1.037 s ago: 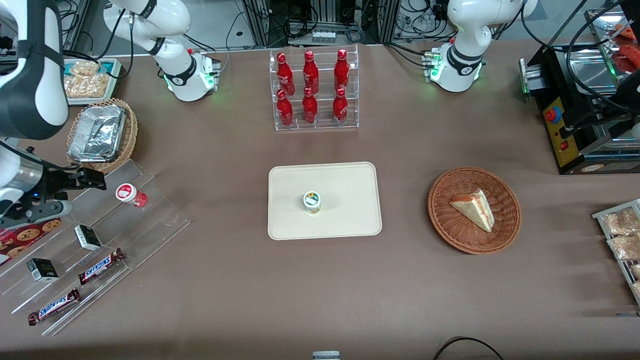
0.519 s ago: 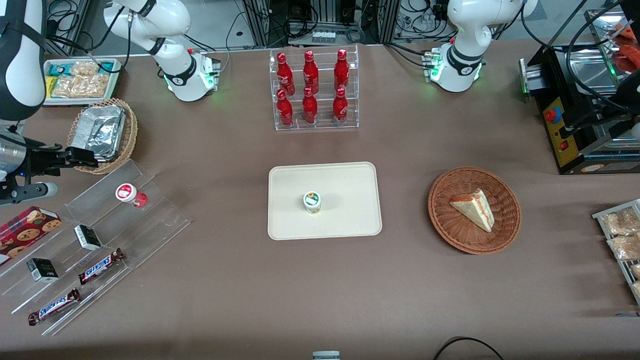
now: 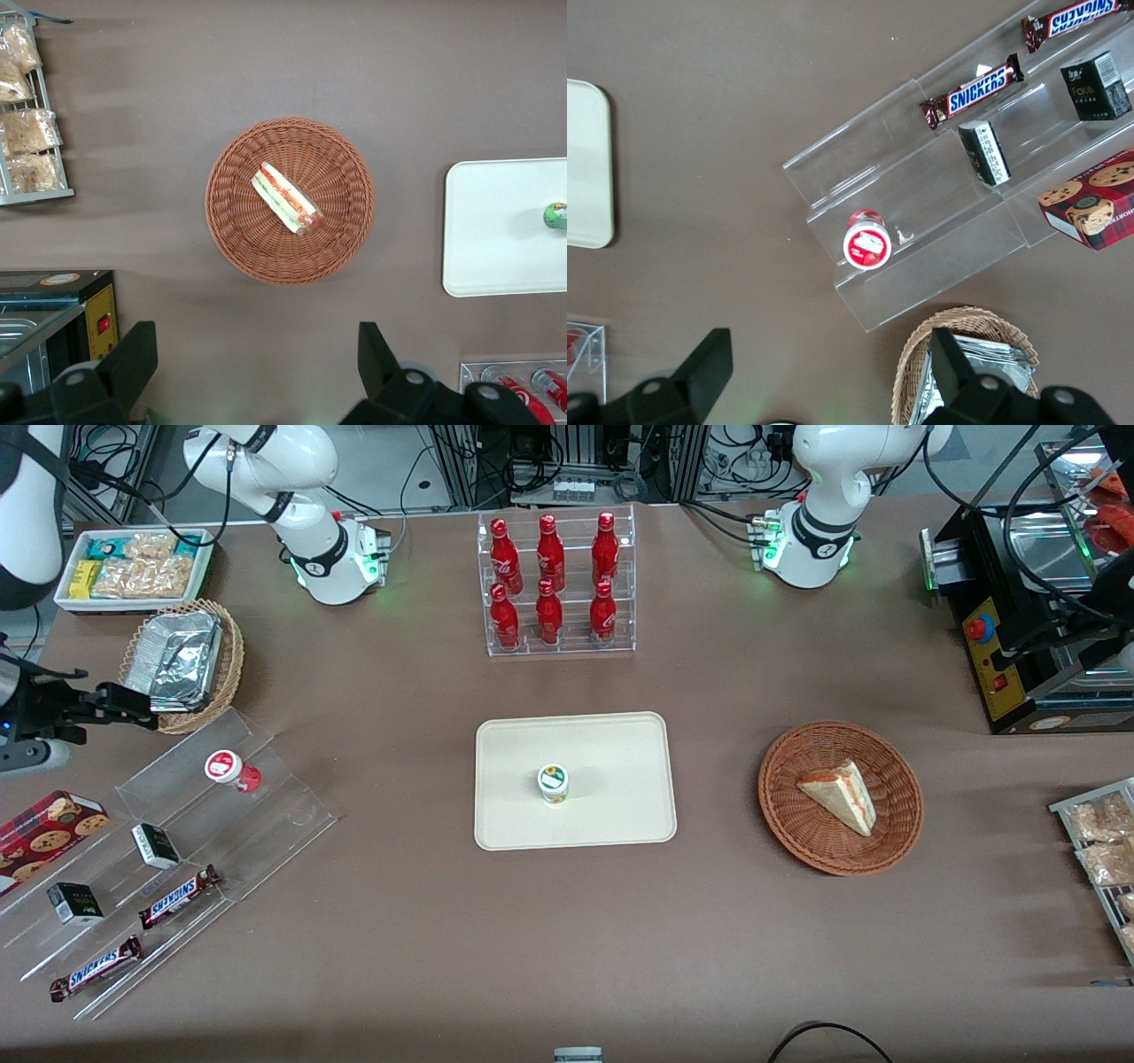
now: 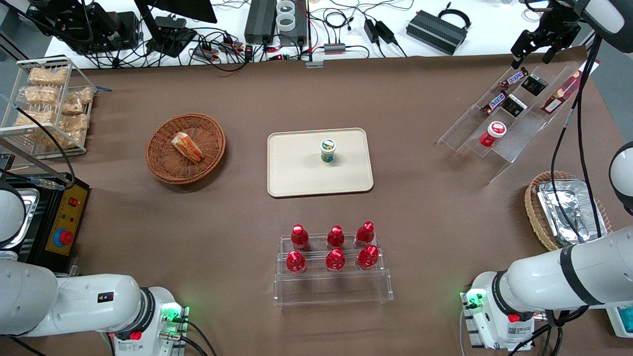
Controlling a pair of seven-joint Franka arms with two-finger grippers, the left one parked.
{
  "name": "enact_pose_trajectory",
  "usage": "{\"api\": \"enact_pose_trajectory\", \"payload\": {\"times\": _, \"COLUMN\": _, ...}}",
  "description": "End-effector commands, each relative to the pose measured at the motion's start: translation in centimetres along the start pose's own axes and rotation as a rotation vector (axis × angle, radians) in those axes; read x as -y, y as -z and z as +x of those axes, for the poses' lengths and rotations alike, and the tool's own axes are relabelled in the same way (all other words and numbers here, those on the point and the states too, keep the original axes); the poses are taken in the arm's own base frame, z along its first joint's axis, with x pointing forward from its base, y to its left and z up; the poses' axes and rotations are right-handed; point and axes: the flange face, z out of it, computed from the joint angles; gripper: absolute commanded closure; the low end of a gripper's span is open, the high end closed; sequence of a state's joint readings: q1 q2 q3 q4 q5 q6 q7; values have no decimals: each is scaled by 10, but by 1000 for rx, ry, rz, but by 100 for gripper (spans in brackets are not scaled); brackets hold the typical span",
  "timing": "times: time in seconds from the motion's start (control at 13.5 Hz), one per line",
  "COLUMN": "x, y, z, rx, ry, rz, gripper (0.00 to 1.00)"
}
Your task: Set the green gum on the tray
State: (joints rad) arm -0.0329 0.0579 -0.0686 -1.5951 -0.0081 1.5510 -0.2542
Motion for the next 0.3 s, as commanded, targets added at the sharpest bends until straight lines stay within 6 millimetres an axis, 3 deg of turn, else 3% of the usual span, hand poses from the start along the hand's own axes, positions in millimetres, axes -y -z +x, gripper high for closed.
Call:
{"api": "enact_pose_trajectory", "payload": {"times": 0.0, "x": 4, "y": 16, "z": -14, "rx": -18, "ry": -17, "rz": 23, "gripper": 0}}
{"api": "enact_pose_trajectory", "payload": {"times": 0.22, "x": 9, "y": 31, "z": -32, "rx": 4, "ry": -48, "rz": 28, "gripper": 0}}
